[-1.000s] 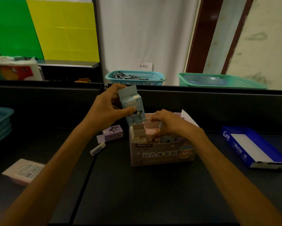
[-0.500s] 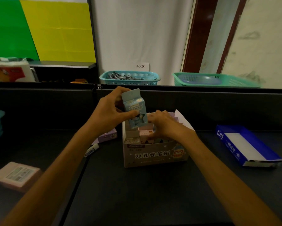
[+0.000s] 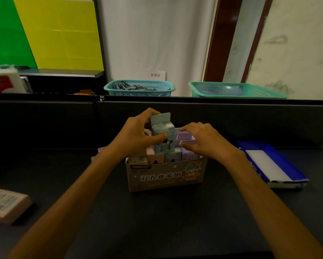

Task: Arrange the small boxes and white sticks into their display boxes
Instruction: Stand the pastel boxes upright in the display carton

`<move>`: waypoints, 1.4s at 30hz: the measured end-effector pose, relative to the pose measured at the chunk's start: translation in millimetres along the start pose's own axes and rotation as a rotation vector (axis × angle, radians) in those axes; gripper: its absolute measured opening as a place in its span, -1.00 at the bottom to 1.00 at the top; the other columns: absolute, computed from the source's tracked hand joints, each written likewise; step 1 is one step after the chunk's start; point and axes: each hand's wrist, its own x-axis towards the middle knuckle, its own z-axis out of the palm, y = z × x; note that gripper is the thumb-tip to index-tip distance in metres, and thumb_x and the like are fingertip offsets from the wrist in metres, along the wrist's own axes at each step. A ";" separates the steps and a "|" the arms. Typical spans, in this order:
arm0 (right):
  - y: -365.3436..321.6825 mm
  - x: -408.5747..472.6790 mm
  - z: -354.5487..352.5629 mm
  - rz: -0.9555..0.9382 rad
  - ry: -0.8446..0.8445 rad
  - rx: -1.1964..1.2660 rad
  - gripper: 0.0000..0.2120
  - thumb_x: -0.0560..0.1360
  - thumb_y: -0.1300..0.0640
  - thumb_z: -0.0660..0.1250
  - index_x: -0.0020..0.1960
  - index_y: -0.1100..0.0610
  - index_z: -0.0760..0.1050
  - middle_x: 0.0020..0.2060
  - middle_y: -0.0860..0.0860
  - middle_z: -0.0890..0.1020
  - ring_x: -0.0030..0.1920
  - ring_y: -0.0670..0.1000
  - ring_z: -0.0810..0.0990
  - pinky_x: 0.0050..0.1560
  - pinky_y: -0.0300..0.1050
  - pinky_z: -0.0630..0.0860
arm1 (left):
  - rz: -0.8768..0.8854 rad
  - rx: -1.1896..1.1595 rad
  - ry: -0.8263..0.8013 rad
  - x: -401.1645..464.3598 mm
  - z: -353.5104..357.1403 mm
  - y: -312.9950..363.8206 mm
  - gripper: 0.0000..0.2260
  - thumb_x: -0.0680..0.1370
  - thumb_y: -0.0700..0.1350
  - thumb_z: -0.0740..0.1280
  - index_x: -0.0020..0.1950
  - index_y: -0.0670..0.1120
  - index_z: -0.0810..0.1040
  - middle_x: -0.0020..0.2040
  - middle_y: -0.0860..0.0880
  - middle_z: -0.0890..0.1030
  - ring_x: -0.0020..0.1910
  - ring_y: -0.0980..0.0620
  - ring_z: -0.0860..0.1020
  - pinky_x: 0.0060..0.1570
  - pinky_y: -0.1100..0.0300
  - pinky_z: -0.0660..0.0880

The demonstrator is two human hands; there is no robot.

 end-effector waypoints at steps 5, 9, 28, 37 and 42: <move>16.7 -11.2 -2.7 0.034 0.000 0.020 -0.47 0.50 -0.08 0.34 0.42 -0.04 0.28 0.36 -0.02 0.39 0.34 0.00 0.33 0.36 -0.07 0.20 | -0.037 0.068 -0.108 12.2 25.1 -1.2 -0.60 0.41 -0.06 0.46 0.18 0.04 0.41 0.08 0.10 0.53 0.03 0.18 0.54 -0.17 0.37 0.54; 19.7 -15.8 -2.7 0.023 0.014 0.074 -0.50 0.51 -0.08 0.33 0.40 -0.04 0.31 0.33 -0.02 0.41 0.31 -0.02 0.35 0.33 -0.09 0.22 | -0.095 0.133 -0.207 19.7 37.5 -5.4 -0.61 0.40 -0.05 0.48 0.17 0.02 0.44 0.04 0.09 0.54 -0.04 0.17 0.56 -0.19 0.36 0.53; 15.0 -14.9 -2.4 -0.007 0.024 0.056 -0.48 0.51 -0.11 0.31 0.42 -0.04 0.28 0.35 -0.02 0.40 0.34 -0.01 0.32 0.35 -0.09 0.20 | -0.023 0.485 -0.334 19.9 52.5 -17.0 -0.68 0.41 0.00 0.47 0.11 0.02 0.52 0.04 0.08 0.54 -0.05 0.19 0.45 0.00 0.33 0.41; -22.5 5.3 -4.8 -0.098 0.085 0.053 -0.50 0.50 -0.11 0.31 0.39 -0.04 0.31 0.30 -0.05 0.45 0.30 -0.04 0.36 0.35 -0.07 0.21 | -0.089 0.705 -0.080 -4.8 -11.3 -13.0 -0.58 0.48 0.12 0.33 0.31 0.07 0.39 0.24 0.03 0.45 0.21 0.05 0.37 0.16 0.10 0.37; -68.3 21.7 -4.6 -0.194 0.106 0.087 -0.51 0.52 -0.08 0.31 0.40 -0.01 0.32 0.34 -0.04 0.44 0.35 -0.04 0.34 0.37 -0.08 0.19 | -0.176 0.782 -0.049 -34.5 -62.7 -32.9 -0.54 0.47 0.14 0.34 0.34 0.08 0.37 0.27 0.02 0.44 0.25 0.03 0.38 0.18 0.06 0.40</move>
